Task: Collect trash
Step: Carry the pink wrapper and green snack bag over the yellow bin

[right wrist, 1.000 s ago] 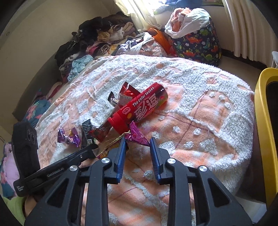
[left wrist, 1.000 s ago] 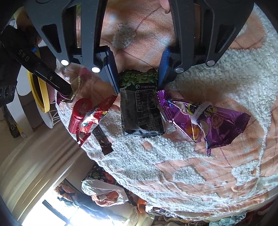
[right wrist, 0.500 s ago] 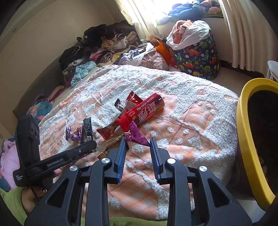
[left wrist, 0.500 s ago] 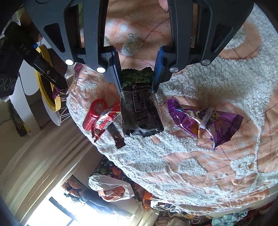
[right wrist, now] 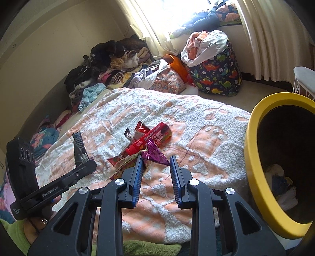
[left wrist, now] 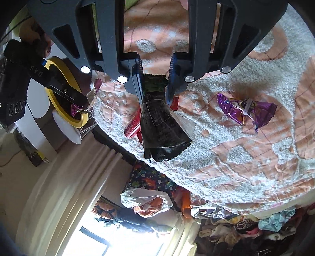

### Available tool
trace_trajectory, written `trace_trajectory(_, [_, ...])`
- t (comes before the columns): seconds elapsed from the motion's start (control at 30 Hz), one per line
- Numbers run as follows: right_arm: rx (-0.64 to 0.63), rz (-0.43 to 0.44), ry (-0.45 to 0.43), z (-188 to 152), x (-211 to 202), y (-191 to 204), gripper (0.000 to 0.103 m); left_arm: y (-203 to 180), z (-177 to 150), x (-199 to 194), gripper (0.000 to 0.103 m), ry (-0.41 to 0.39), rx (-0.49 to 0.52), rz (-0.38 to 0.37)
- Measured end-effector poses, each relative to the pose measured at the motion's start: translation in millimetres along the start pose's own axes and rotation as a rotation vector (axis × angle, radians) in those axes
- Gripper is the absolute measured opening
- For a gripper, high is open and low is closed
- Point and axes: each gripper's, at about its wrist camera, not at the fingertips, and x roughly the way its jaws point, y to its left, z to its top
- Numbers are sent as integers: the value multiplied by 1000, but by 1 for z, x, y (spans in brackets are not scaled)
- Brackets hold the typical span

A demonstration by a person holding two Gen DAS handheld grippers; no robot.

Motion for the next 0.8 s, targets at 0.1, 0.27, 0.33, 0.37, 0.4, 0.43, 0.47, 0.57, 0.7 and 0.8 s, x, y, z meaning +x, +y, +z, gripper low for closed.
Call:
trace_trajectory(0.1, [14, -8, -18, 4, -8, -6, 26, -7, 2, -1, 15, -3, 13, -11])
trace_trajectory(0.27, [35, -21, -50, 7, -21, -19, 26, -18, 2, -1, 15, -6, 34, -22])
trace_trajectory(0.33, [44, -27, -60, 8, -25, -23, 26, -22, 3, -1, 15, -8, 41, -26])
trace_trajectory(0.37, [48, -31, -65, 9, -26, -25, 26, -24, 3, -1, 15, -9, 45, -27])
trace_trajectory(0.4, [53, -34, -69, 10, -28, -27, 26, -25, 4, -1, 15, -10, 48, -30])
trace_trajectory(0.43, [57, -36, -75, 11, -30, -29, 26, -28, 4, -1, 15, -10, 52, -33])
trace_trajectory(0.47, [61, -38, -81, 12, -32, -31, 26, -30, 4, -1, 15, -11, 56, -35])
trace_trajectory(0.57, [69, -47, -100, 14, -39, -36, 26, -37, 5, -1, 15, -13, 72, -44])
trace_trajectory(0.7, [84, -59, -122, 18, -47, -46, 26, -49, 5, 1, 15, -13, 96, -56])
trace_trajectory(0.8, [99, -70, -140, 21, -53, -55, 26, -55, 5, 2, 15, -13, 113, -62])
